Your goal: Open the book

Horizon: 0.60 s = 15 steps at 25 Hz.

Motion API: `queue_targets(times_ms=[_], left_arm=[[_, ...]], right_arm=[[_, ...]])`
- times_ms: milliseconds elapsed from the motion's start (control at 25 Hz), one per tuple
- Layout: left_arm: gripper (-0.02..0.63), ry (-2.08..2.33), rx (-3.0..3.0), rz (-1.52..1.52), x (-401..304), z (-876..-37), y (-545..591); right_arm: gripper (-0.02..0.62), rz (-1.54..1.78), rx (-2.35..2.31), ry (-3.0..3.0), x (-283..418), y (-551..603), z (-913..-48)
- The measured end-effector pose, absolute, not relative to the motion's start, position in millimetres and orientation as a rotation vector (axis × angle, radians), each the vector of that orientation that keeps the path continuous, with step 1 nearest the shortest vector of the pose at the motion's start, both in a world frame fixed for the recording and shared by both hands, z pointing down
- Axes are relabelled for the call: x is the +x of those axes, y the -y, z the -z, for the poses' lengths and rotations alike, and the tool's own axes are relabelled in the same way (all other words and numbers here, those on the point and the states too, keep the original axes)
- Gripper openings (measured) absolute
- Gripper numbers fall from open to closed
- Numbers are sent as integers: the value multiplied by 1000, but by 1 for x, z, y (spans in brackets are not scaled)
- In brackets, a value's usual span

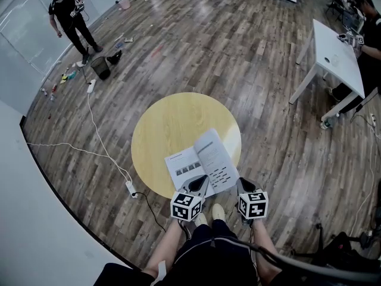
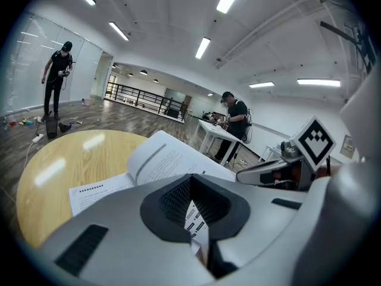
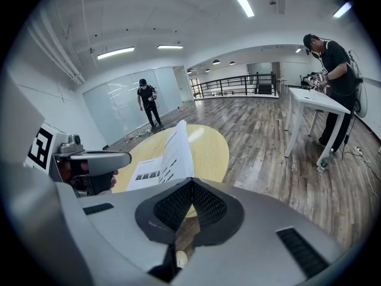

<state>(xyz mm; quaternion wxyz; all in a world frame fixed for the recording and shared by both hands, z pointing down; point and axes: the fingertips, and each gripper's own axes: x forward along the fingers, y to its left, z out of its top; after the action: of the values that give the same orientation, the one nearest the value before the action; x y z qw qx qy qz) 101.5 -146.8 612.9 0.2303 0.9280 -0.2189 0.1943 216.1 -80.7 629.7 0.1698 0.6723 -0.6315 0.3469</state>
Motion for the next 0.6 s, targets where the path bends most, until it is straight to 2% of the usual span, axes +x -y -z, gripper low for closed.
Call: queue_targets(times_ms=[600], left_arm=[[-2, 605, 2525, -586, 107, -637, 155]], right_arm=[[6, -1032, 1925, 1735, 237, 81, -655]])
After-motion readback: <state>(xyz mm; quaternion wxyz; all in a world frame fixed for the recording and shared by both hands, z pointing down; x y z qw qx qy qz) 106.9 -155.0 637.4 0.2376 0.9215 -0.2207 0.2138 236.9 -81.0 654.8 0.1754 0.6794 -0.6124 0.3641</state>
